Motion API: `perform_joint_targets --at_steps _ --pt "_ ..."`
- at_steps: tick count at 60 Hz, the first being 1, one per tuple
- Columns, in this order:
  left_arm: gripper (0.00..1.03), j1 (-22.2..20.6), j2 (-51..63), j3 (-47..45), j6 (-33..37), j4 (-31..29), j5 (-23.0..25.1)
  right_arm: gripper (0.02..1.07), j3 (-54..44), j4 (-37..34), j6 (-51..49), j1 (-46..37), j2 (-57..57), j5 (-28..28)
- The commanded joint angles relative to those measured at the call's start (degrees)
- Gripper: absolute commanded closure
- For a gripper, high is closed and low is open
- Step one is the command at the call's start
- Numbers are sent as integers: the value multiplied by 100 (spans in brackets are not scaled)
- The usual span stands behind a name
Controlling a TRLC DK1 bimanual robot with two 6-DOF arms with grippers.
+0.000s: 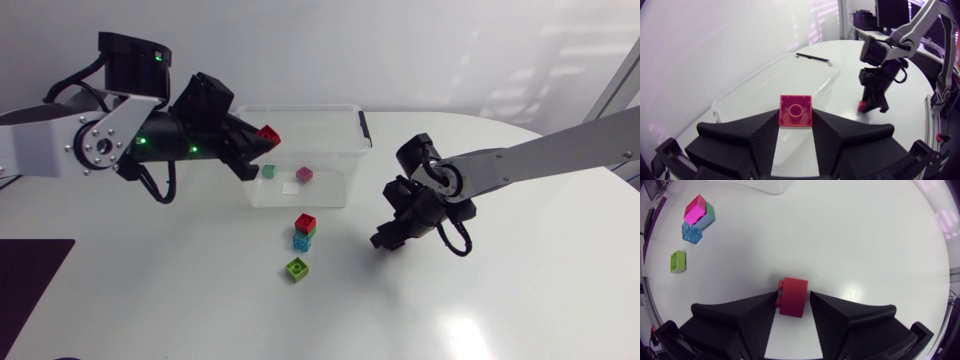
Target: Place the duplo bricks in the container
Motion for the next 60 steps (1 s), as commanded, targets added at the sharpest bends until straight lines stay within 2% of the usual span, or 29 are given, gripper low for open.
perform_joint_targets --at_steps 1,13,19,24,29,33,34,38,50,60 --pt "83 77 436 284 -383 360 -184 80 -92 12 109 -28 -53 32" --pt "82 112 1113 627 -822 1142 -808 80 -382 -366 21 -2 -1020 40" --pt "79 121 1421 829 -980 1326 -1063 80 -355 -683 12 51 -1582 32" --pt "57 121 1641 996 -1059 1362 -1239 80 -179 -964 39 174 -2022 32" --pt "45 147 1667 1022 -1094 1432 -1327 80 111 -1254 118 332 -2268 32" --pt "30 156 1535 943 -1121 1546 -1362 80 401 -1439 197 490 -2356 32" --pt "24 156 1465 926 -1165 1555 -1380 80 550 -1518 241 552 -2373 32" --pt "13 182 1324 908 -1182 1485 -1371 80 840 -1614 276 701 -2365 76" --pt "9 252 560 451 -1156 1230 -1318 80 1754 -1720 311 912 -2013 190" --pt "9 200 -319 -76 -1112 263 -606 79 2510 -1571 294 965 -1433 199"
